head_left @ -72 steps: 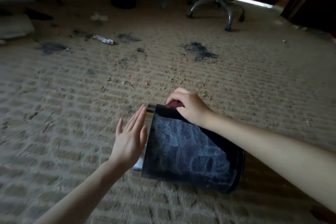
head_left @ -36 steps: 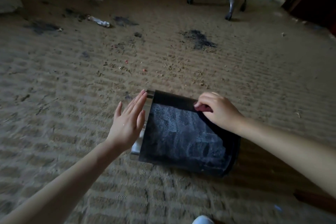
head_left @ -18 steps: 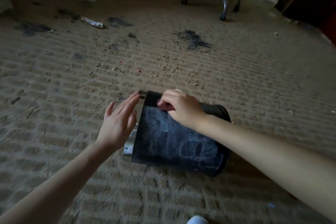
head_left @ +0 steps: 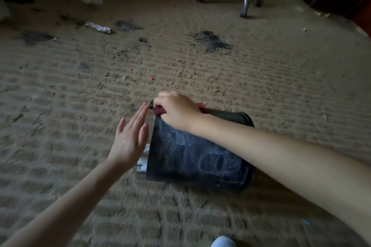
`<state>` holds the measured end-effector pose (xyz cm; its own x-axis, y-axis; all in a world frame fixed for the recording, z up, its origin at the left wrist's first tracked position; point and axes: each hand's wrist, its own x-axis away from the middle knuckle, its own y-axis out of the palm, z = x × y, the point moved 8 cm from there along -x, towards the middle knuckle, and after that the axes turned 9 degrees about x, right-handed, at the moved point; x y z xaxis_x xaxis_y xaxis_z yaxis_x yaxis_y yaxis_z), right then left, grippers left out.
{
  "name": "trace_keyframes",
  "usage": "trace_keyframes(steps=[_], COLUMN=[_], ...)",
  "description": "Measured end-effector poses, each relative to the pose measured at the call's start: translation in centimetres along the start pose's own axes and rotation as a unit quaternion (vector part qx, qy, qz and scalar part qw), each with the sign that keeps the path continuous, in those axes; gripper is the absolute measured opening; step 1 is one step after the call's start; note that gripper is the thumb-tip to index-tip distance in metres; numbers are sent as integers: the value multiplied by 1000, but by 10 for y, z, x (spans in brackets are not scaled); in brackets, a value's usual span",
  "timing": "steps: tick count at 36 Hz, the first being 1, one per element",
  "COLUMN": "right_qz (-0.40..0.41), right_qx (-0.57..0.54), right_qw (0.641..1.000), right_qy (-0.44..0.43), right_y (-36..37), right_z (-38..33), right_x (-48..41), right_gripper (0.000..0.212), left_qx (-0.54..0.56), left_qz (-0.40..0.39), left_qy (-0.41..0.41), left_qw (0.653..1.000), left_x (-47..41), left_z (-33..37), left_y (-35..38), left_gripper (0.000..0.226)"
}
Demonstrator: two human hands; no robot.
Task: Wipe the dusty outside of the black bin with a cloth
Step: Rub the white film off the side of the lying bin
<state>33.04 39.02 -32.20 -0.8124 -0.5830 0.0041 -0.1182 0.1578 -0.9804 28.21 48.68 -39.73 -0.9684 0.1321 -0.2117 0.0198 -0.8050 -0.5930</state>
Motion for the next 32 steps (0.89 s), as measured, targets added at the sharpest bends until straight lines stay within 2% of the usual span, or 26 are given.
trace_keyframes(steps=[3,7,12,15,19,24,27,32], right_qz=[12,49,1,21,78,0,32,58], right_qx=[-31,-6,35,18,-47,-28,-43,-17], right_qw=[999,998,994,997,996,999,998,997], right_qy=[-3,32,100,77,2,-36,-40,44], right_y=[0,-16,-31,-37,-37,-3,-4,-24], right_z=[24,70,120,103,46,-4,14,79], right_x=[22,84,133,118,61,9,34,109], right_gripper=[25,22,22,21,22,19,17,21], left_qx=[12,8,24,27,30,31,39,45], left_qz=[-2,-10,-5,1,-2,-10,-18,-21], left_qy=[-1,8,2,-8,-16,-20,-18,-15], left_qw=[1000,1000,1000,1000,999,999,999,999], left_x=[1,4,5,2,1,3,3,4], left_z=[-1,-1,-1,-2,-2,-2,-1,0], left_y=[1,0,2,1,2,1,1,2], left_gripper=[61,60,60,62,63,63,62,62])
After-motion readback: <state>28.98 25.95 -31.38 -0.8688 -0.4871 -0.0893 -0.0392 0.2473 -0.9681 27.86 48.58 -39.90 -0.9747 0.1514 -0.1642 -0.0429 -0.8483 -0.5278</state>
